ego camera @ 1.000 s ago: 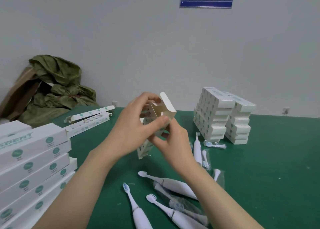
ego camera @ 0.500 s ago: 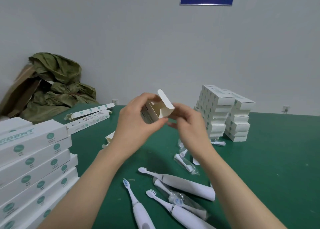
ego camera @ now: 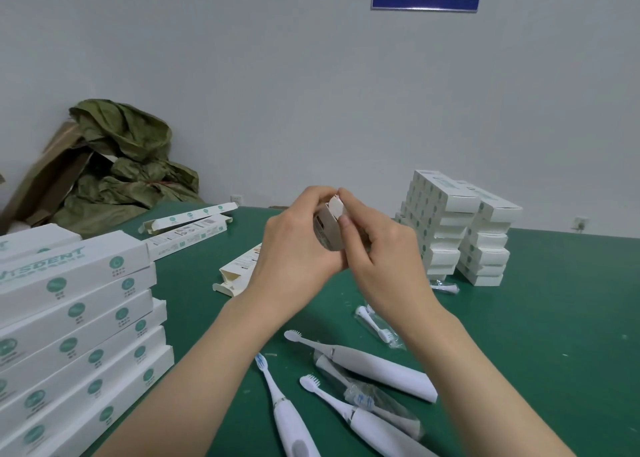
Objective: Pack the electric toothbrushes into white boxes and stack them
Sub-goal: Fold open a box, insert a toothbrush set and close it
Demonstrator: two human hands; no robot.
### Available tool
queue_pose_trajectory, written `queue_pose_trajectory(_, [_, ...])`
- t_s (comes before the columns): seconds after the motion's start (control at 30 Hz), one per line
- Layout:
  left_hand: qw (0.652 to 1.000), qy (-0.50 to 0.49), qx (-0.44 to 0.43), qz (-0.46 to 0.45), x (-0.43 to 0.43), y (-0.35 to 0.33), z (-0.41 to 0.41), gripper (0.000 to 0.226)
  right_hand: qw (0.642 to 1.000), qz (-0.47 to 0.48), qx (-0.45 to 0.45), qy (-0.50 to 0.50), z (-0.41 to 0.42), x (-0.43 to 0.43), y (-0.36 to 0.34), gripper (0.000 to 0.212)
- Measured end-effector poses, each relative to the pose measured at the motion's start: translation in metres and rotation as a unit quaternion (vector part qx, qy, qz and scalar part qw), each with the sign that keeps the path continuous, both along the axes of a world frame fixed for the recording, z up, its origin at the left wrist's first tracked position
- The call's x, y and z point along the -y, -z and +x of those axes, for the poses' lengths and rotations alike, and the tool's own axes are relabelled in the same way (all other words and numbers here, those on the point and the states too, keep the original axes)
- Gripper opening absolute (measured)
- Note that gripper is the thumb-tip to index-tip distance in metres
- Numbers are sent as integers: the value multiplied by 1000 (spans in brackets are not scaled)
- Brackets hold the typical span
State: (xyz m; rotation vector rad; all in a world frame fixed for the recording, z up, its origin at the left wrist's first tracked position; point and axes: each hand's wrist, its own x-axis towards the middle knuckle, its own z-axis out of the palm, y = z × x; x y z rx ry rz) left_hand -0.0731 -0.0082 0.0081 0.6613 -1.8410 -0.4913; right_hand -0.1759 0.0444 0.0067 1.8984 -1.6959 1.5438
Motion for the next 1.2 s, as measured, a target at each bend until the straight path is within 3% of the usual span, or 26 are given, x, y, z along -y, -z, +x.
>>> queue_pose_trajectory(0.17, [1000, -5, 21, 21, 6, 2, -2, 73, 999, -36, 24, 31, -1, 0, -1, 33])
queue_pose_trajectory(0.23, [997, -26, 73, -2, 9, 5, -2, 58, 997, -36, 50, 38, -3, 2, 1, 32])
queue_pose_trajectory(0.33, [997, -27, 75, -22, 12, 8, -2, 37, 998, -34, 51, 34, -1, 1, 4, 33])
queue_pose_trajectory(0.47, [997, -43, 48, -39, 14, 9, -2, 38, 998, -18, 49, 25, 3, 5, 10, 40])
queue_pose_trajectory(0.6, [996, -62, 46, -34, 13, 8, -1, 35, 1000, 16, 7, 10, 6, 8, 13, 61])
queue_pose_trajectory(0.67, [995, -70, 54, -37, 13, 8, 0, 21, 999, 26, -27, 17, 6, 10, 15, 55])
queue_pose_trajectory(0.8, [995, -56, 70, -31, 12, 8, 4, 21, 996, 62, -59, -11, 4, 7, 17, 50])
queue_pose_trajectory(0.87, [997, -48, 49, -30, 12, 5, 7, 29, 994, 47, 59, -75, 3, 6, 13, 45])
queue_pose_trajectory(0.97, [993, 76, -84, 20, 14, -7, 21, 46, 933, 10, 348, -89, -12, 8, 2, 23])
queue_pose_trajectory(1.0, [981, 144, -122, 38, 16, -11, 28, 51, 919, 39, 389, -46, -22, 8, -1, 19])
queue_pose_trajectory(1.07, [953, 250, -158, 60, 22, -15, 39, 58, 899, 159, 409, 18, -41, 8, 0, 35])
queue_pose_trajectory(1.13, [927, 324, -170, 89, 28, -12, 46, 59, 851, 246, 464, -16, -53, 6, 4, 51])
queue_pose_trajectory(1.2, [909, 359, -165, 135, 34, -8, 50, 63, 783, 245, 563, -104, -60, 5, 5, 44])
